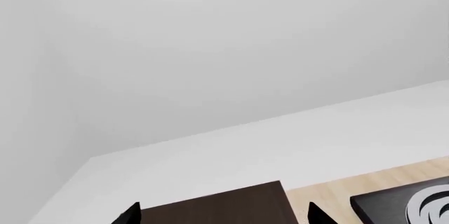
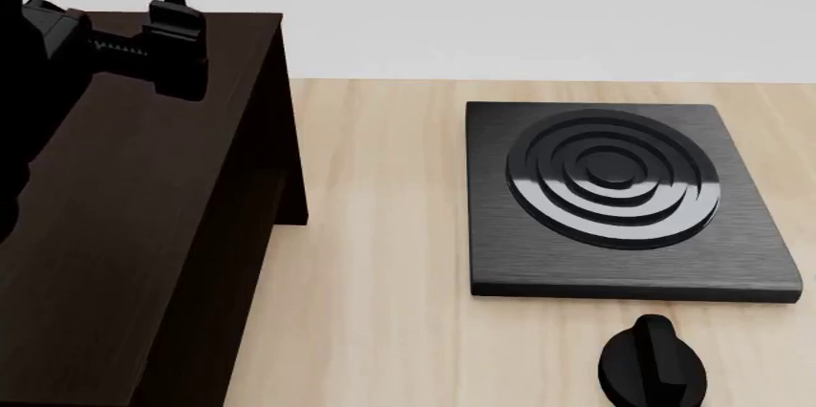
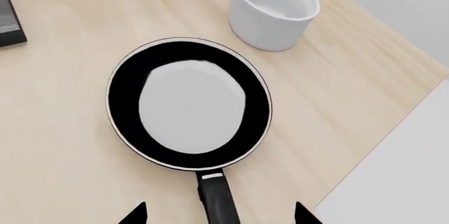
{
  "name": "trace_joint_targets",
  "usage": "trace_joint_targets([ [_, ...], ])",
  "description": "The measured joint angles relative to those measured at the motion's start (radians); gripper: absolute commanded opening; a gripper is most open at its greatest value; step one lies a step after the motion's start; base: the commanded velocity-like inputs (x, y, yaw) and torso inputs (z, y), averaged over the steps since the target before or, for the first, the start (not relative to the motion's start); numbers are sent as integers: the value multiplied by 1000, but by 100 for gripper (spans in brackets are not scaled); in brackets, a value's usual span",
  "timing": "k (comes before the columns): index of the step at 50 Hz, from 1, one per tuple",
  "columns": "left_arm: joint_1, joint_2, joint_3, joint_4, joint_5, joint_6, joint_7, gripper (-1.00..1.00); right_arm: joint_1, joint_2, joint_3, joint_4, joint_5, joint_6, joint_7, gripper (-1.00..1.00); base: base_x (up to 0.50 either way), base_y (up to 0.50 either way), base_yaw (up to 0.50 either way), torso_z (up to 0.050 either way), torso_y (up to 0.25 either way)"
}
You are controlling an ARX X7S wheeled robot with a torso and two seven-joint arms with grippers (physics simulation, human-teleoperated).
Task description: Put the frying pan under the cabinet shelf.
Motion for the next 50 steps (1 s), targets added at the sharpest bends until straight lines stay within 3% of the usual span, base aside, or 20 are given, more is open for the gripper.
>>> trace_joint_targets([
  [50,-12,1,30,-46,-7,23,-24,100,154,50,-303,316,-152,-160,-107,100,0,0,0,0,0],
])
